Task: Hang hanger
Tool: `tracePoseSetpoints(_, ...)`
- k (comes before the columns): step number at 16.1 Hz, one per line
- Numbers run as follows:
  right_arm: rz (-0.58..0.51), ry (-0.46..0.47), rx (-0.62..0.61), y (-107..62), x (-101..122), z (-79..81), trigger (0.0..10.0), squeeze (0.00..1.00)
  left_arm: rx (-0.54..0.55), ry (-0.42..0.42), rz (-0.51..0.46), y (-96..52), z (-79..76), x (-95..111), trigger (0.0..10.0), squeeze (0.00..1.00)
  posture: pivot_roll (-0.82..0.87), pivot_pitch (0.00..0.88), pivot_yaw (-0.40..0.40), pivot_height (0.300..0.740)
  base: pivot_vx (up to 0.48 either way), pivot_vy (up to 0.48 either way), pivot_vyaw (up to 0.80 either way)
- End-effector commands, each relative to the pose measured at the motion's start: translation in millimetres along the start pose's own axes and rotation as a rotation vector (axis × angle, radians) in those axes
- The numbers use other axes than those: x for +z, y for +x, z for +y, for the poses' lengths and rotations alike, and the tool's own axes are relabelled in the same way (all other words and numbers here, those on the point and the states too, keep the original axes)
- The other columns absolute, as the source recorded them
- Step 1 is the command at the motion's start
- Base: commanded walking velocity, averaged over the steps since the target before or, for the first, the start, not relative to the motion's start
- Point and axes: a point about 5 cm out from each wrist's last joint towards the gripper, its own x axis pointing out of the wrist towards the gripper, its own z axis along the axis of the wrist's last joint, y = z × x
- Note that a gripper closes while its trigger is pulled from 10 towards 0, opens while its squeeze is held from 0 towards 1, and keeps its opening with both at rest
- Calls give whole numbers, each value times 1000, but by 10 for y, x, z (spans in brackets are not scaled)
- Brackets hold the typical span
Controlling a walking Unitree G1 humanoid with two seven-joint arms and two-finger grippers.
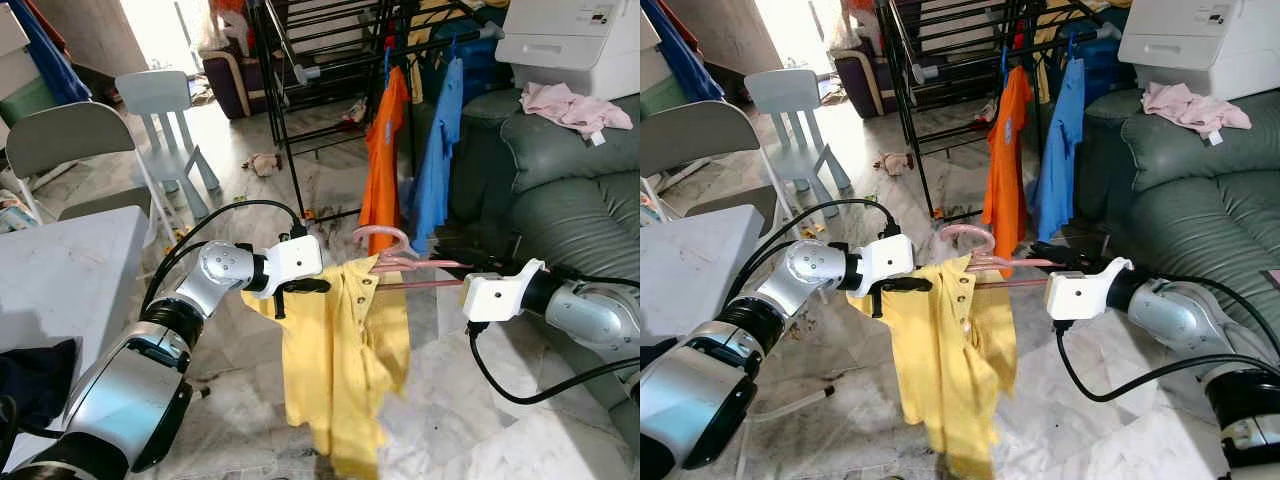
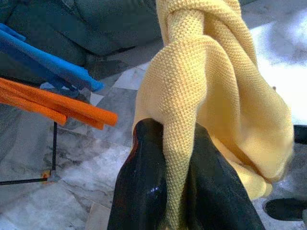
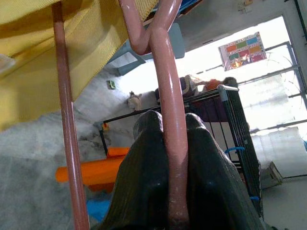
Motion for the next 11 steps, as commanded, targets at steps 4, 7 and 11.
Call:
tracePoseSetpoints(4, 57, 218, -2, 107, -108, -444, 10000, 1000, 192, -242, 123, -323, -3, -492, 0, 0, -186, 0, 132, 740, 0, 0, 0)
tracePoseSetpoints(7, -11, 344, 74, 276, -10, -285, 10000, 0, 218, -242, 82, -294, -3, -459, 0, 0, -183, 0, 130, 740, 0, 0, 0)
tracePoseSetpoints(11, 40, 377, 126, 297, -71, -253, 10000, 1000, 298, -236, 91, -368, 42, -498, 0, 0, -161, 0, 113, 740, 0, 0, 0)
